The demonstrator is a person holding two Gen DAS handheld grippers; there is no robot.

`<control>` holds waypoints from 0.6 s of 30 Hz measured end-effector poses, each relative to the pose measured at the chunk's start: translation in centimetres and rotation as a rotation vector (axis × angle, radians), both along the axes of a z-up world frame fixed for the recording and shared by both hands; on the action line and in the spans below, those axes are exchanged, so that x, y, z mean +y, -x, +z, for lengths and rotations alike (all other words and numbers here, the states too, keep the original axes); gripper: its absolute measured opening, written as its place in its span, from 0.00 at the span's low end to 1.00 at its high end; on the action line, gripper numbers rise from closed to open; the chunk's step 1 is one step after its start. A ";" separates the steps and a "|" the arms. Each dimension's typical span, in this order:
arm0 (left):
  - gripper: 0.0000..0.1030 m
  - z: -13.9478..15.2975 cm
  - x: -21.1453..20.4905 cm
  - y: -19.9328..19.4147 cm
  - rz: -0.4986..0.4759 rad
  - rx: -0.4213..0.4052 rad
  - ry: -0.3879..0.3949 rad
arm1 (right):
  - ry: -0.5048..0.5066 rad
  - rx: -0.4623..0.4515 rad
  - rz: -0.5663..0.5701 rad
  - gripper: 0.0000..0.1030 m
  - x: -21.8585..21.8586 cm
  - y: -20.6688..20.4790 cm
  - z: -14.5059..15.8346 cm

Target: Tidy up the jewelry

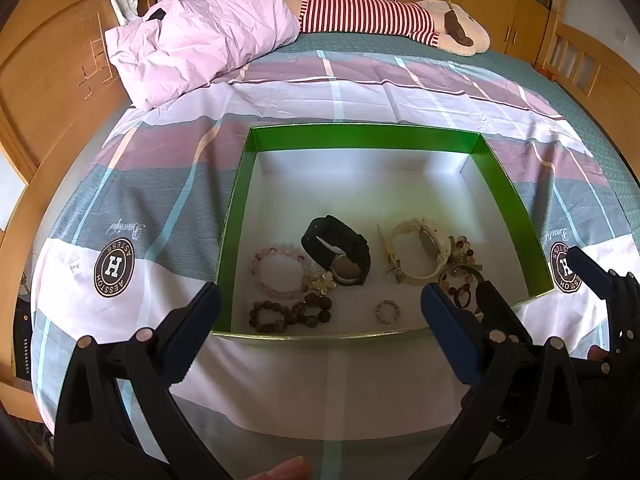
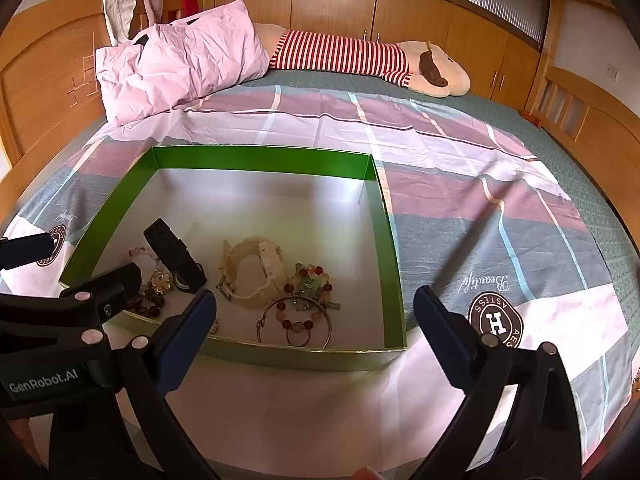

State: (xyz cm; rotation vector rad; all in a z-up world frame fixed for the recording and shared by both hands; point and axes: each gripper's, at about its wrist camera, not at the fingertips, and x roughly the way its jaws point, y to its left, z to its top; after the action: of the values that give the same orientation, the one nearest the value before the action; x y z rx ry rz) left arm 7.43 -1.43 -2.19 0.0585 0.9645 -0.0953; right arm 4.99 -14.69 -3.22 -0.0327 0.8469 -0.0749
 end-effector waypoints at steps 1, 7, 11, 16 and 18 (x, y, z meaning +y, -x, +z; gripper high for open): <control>0.98 0.0 0.0 0.0 0.000 0.001 0.002 | 0.001 -0.001 -0.001 0.96 0.0 0.0 0.0; 0.98 0.0 0.1 -0.1 -0.003 0.002 0.003 | 0.004 -0.001 -0.005 0.96 0.1 0.0 0.0; 0.98 -0.1 0.1 -0.1 -0.002 0.006 0.007 | 0.004 -0.003 -0.004 0.96 0.1 0.0 0.0; 0.98 -0.3 0.0 0.0 0.000 0.009 0.002 | 0.005 -0.002 -0.005 0.96 0.2 0.0 0.0; 0.98 -0.3 0.0 0.0 0.001 0.009 0.002 | 0.004 -0.002 -0.004 0.96 0.1 0.0 0.0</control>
State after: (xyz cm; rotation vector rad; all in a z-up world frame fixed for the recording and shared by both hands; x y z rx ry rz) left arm 7.44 -1.44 -2.48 0.0556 0.9733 -0.0954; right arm 4.96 -14.54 -3.24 -0.0340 0.8448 -0.0806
